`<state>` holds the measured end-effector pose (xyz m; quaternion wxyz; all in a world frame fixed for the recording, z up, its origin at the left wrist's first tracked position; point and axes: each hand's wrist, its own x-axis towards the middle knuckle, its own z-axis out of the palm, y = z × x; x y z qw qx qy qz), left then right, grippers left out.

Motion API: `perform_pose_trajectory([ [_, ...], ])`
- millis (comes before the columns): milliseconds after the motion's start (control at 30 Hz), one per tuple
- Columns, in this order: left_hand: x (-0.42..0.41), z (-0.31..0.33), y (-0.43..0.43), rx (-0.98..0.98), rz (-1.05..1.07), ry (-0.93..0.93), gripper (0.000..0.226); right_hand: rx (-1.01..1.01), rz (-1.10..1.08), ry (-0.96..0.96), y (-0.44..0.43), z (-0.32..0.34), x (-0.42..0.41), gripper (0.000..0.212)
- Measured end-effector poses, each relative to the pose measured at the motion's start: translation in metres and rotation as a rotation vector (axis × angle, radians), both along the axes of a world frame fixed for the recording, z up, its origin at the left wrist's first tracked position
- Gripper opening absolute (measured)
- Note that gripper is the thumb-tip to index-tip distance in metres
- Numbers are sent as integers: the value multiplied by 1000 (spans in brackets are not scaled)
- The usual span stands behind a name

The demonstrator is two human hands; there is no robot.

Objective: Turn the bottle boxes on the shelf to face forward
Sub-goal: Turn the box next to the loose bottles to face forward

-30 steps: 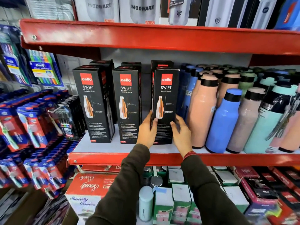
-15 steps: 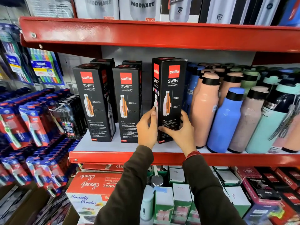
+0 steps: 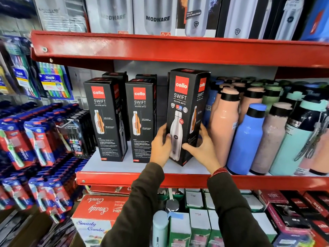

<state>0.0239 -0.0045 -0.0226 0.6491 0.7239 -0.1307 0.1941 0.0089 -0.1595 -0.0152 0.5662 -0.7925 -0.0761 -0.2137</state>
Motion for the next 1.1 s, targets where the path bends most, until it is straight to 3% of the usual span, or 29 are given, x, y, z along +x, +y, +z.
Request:
perform_pose_trajectory([
  [333, -1, -11, -2, -85, 42, -41, 40, -10, 84, -4, -4, -6, 4, 76],
  [667, 2, -22, -10, -15, 143, 23, 45, -114, 8, 72, 2, -25, 19, 76],
  [1100, 5, -24, -12, -4, 172, 63, 44, -89, -52, 67, 7, -27, 21, 70],
])
